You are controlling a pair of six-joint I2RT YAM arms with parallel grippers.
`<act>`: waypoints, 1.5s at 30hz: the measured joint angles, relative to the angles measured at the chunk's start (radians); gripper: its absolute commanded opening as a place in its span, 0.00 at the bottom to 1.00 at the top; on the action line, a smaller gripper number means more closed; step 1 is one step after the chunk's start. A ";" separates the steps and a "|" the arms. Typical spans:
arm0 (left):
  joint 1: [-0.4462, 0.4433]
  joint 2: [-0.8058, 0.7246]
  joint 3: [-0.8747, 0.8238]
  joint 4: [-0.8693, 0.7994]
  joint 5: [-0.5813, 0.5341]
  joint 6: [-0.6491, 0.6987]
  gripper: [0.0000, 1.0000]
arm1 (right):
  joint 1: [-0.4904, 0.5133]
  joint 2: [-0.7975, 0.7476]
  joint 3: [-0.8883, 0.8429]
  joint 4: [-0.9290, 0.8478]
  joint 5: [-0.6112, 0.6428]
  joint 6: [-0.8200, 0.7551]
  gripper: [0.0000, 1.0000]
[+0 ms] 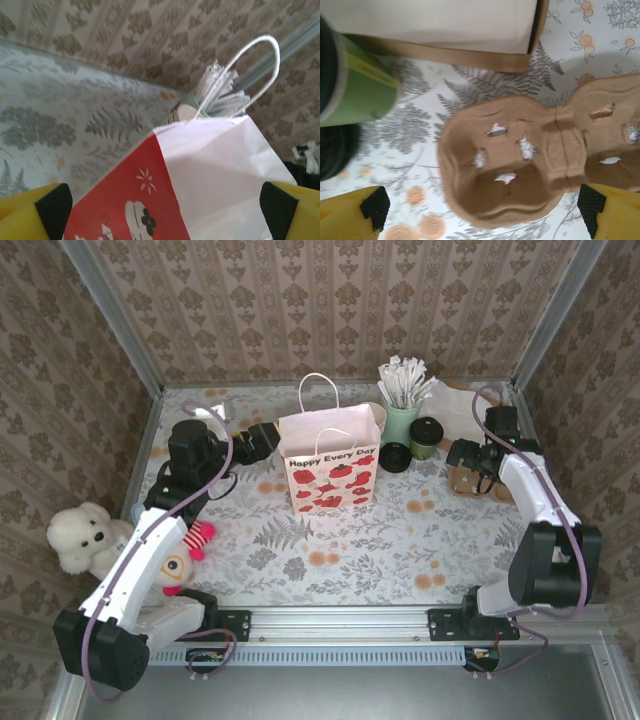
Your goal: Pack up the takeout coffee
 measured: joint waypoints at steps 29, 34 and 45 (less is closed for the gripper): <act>0.027 0.074 -0.097 0.225 -0.491 -0.092 1.00 | -0.126 0.423 0.140 -0.032 0.002 -0.306 0.64; 0.067 0.069 -0.121 0.246 -0.497 -0.114 1.00 | -0.120 0.397 0.100 -0.001 0.014 -0.280 0.68; 0.091 0.114 -0.122 0.239 -0.391 -0.142 1.00 | -0.052 0.326 0.029 -0.011 0.032 -0.225 0.50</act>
